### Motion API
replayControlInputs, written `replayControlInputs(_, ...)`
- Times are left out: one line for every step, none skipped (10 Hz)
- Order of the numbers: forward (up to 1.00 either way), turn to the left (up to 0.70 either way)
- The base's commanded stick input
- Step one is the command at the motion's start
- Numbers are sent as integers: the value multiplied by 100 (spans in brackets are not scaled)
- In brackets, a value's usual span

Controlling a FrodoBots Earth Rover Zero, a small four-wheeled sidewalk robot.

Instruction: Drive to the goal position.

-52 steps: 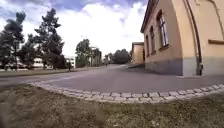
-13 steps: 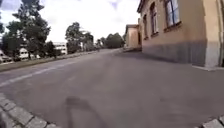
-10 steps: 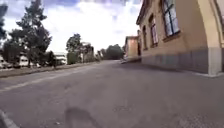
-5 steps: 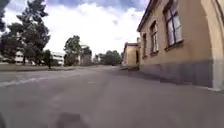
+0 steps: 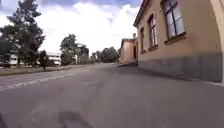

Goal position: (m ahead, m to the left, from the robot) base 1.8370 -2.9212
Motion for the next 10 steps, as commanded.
replayControlInputs(70, 0)
replayControlInputs(70, 0)
replayControlInputs(70, 0)
replayControlInputs(70, 0)
replayControlInputs(70, 0)
replayControlInputs(70, 0)
replayControlInputs(70, 0)
replayControlInputs(70, 0)
replayControlInputs(70, 0)
replayControlInputs(70, 0)
